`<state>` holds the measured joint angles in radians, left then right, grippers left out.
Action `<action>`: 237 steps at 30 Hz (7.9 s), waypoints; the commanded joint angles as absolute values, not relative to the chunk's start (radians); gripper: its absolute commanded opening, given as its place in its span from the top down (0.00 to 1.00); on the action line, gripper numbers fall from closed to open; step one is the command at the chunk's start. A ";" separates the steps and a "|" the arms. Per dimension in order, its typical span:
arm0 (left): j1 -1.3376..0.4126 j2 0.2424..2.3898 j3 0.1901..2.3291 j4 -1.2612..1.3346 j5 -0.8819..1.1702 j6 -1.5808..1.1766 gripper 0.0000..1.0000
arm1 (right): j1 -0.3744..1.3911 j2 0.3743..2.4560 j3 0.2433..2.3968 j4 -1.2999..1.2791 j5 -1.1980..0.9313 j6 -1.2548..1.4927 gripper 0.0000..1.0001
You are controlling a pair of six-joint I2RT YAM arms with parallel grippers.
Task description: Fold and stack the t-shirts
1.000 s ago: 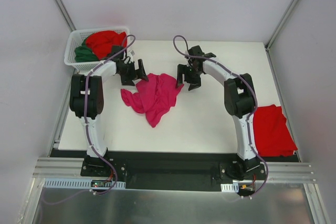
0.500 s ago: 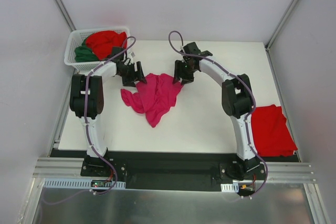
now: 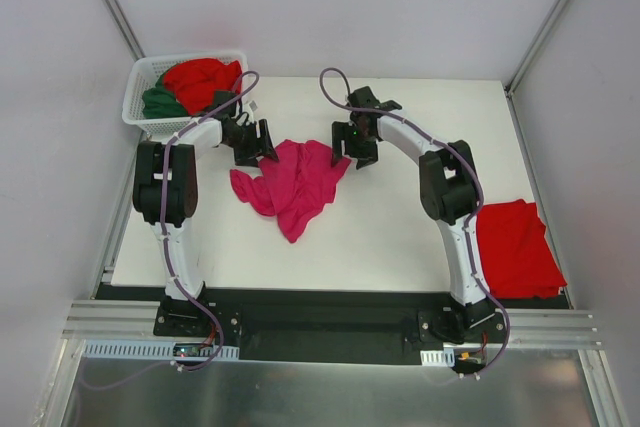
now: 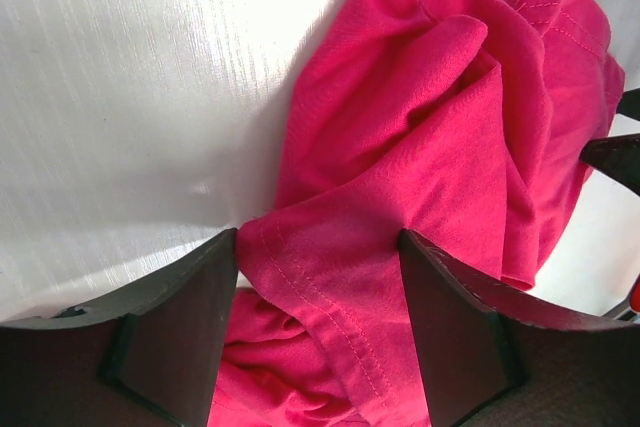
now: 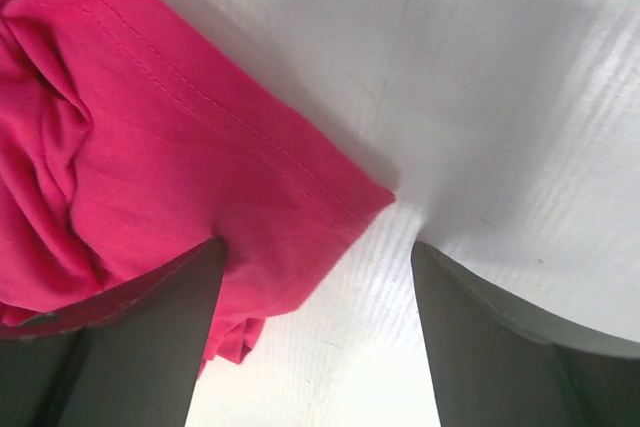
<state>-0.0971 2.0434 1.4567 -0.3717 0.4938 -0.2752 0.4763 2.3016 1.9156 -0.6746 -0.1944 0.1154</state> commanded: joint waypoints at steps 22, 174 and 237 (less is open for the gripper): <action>-0.098 1.997 1.437 -0.380 0.534 -0.272 0.48 | 0.446 2.316 1.965 -0.607 -0.219 0.150 0.81; -0.226 1.416 0.930 -0.357 0.770 -0.602 0.01 | 0.400 1.436 1.505 -0.762 -0.443 -0.005 0.04; -0.247 1.542 1.488 -0.581 0.122 -0.269 1.00 | 0.429 1.242 1.393 -0.827 -0.492 -0.029 0.04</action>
<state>-0.2539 1.6764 1.4063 -0.5404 0.3450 -0.3386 0.4271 1.2690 1.3941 -0.8211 -0.4614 -0.0128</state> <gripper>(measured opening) 0.009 0.960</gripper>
